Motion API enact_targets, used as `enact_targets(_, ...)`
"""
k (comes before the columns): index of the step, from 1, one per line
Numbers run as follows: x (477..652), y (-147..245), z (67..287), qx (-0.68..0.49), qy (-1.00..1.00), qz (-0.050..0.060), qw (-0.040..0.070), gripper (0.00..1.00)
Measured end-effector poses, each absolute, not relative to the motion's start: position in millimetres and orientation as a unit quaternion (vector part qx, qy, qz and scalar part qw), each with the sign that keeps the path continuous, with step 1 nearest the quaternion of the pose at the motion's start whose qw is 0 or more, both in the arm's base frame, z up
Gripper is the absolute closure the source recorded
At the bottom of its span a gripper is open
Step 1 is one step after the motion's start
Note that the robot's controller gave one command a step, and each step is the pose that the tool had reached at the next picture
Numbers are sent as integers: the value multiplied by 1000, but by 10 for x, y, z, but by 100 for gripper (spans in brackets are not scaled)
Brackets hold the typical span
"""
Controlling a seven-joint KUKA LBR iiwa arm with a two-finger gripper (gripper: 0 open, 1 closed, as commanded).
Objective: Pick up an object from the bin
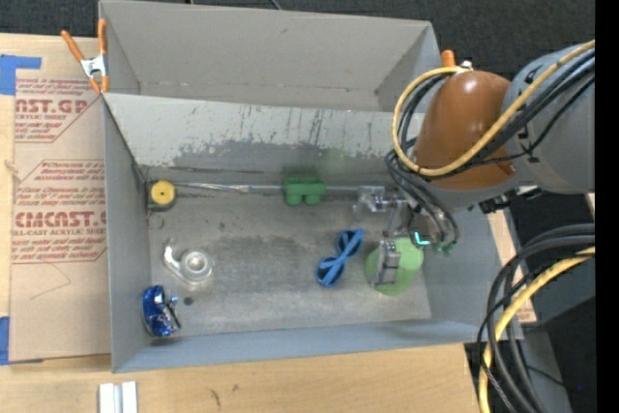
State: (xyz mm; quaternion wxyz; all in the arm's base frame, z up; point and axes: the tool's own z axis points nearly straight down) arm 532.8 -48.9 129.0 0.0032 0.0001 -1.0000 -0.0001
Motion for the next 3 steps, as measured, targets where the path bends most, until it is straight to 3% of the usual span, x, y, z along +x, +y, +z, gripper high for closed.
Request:
enact_targets(1, 5437, -357, 677, 86, -996, -1, 2, 0)
enact_targets(2, 5446, -359, 695, 86, -996, 0, 0, 100)
enact_targets(3, 5513, -196, 1771, 106, -994, 0, -5, 100)
